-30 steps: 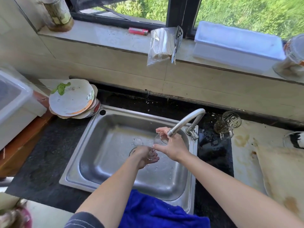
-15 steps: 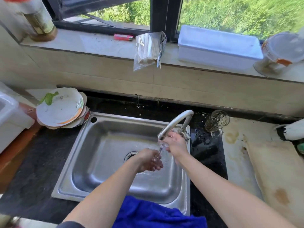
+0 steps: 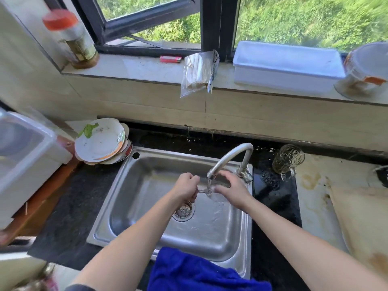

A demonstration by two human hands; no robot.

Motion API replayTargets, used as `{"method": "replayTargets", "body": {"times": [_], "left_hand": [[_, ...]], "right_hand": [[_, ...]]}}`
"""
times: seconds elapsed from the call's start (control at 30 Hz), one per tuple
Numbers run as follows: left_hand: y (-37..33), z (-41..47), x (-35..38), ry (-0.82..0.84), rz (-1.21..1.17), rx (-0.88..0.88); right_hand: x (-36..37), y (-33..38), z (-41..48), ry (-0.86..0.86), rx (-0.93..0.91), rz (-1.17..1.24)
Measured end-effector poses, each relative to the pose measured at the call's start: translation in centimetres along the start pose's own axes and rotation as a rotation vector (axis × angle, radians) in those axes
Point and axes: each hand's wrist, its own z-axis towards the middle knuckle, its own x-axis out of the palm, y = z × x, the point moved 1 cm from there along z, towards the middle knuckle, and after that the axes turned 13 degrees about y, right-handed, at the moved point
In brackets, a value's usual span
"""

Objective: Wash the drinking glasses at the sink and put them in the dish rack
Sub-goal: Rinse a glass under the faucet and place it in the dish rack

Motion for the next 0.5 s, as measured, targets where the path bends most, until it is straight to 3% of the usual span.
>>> {"method": "replayTargets", "body": {"times": [0.1,0.17,0.27,0.37,0.5], "left_hand": [[-1.2,-0.4,0.4,0.069,0.102,-0.006],[-1.8,-0.6,0.5,0.067,0.077,-0.014],[-1.7,-0.7,-0.6,-0.055,0.025,-0.011],[-0.2,-0.6,-2.6,-0.206,0.132,-0.016],[1.1,-0.5,-3.9,-0.170,0.407,-0.015]], "right_hand": [[-0.1,0.9,-0.1,0.224,-0.054,-0.604],[0.6,1.4,-0.1,0.247,-0.065,-0.762],[1.9,1.6,0.0,0.185,-0.070,-0.679],[3.1,1.8,0.2,0.086,-0.040,-0.519],[4.1,1.7,0.6,-0.018,-0.002,-0.353]]}}
